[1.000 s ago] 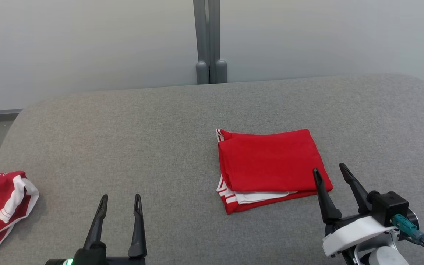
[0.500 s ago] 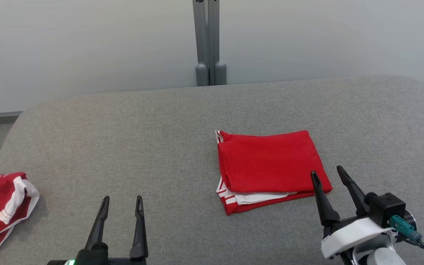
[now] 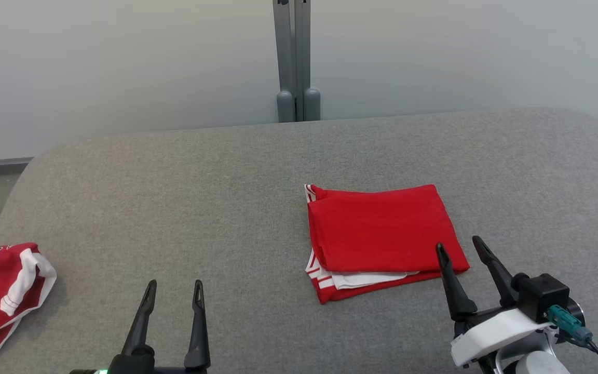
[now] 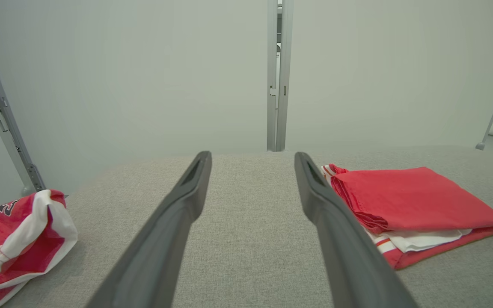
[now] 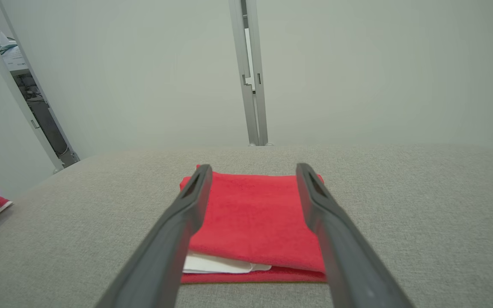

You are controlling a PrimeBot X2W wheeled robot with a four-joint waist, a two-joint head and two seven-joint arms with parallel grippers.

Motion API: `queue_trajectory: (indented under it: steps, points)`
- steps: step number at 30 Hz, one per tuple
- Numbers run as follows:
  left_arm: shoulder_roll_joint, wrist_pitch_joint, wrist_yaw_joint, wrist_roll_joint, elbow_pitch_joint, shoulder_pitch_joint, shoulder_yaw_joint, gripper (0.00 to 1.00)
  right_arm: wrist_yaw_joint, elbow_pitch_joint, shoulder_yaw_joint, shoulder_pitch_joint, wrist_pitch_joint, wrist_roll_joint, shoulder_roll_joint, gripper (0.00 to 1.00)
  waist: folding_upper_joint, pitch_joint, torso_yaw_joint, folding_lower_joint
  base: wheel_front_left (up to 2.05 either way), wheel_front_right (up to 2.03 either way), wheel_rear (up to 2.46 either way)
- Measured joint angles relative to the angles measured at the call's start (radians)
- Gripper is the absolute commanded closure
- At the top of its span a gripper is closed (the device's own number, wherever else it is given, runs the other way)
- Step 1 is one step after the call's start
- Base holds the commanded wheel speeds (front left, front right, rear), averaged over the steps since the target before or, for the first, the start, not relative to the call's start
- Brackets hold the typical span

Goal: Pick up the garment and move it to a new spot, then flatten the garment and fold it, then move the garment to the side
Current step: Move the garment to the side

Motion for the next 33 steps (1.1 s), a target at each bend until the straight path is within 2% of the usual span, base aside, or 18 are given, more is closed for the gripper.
queue_trajectory:
  steps: [14,21,26,29,33]
  points:
    - [0.0,0.0,0.0,0.001,-0.002,0.0,-0.008,0.0,0.0,-0.003,-0.012,0.0,0.0,0.0,0.0,0.0,0.0,0.018,0.007,0.0,0.0,0.0,0.0]
    - [0.0,0.0,0.0,0.048,0.001,-0.016,-0.043,0.0,0.0,-0.025,-0.017,-0.037,0.0,0.079,-0.008,0.0,0.0,0.052,0.018,0.0,0.0,0.0,0.0]
    - [0.0,0.0,0.0,0.06,0.0,-0.035,-0.066,0.0,0.0,-0.017,-0.014,-0.092,0.0,0.168,-0.057,0.0,0.0,0.084,0.027,0.0,0.0,0.0,0.0]
    - [0.0,0.0,0.0,0.073,-0.005,-0.064,-0.083,0.0,0.0,0.019,-0.003,-0.148,0.0,0.236,-0.112,0.0,0.0,0.112,0.034,0.0,0.0,0.0,0.0]
    - [0.0,0.0,0.002,0.097,-0.021,-0.094,-0.1,0.0,0.0,0.1,0.084,-0.207,0.0,0.364,-0.199,0.0,0.0,0.149,0.042,0.0,0.0,0.0,0.0]
